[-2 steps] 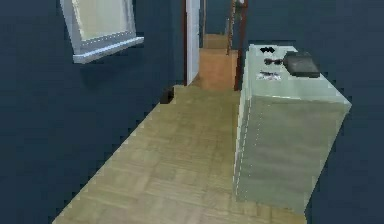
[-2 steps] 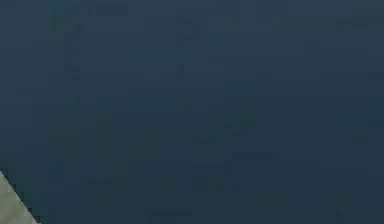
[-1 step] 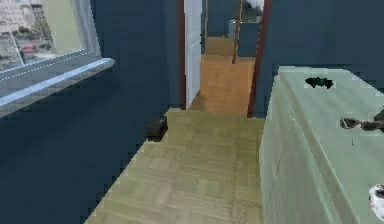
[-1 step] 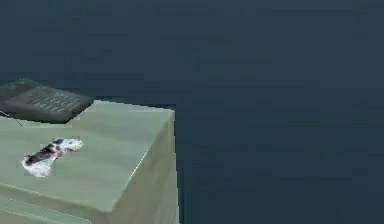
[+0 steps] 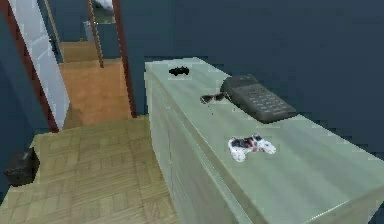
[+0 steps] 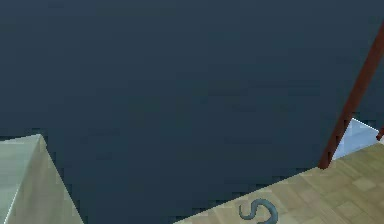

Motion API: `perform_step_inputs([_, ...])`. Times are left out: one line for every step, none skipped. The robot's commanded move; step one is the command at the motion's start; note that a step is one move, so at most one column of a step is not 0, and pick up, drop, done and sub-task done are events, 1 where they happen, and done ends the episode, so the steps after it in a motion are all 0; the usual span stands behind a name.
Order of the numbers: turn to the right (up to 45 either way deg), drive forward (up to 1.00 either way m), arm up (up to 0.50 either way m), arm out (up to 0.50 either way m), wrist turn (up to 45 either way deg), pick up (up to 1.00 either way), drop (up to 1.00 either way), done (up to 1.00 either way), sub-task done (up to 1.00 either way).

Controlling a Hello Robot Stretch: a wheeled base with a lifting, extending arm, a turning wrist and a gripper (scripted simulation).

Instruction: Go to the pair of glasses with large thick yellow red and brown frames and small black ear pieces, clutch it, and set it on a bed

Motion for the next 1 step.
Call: perform_step_inputs([0.0, 0.05, 0.00, 0.00, 0.0, 0.00, 0.00, 0.00, 0.00])
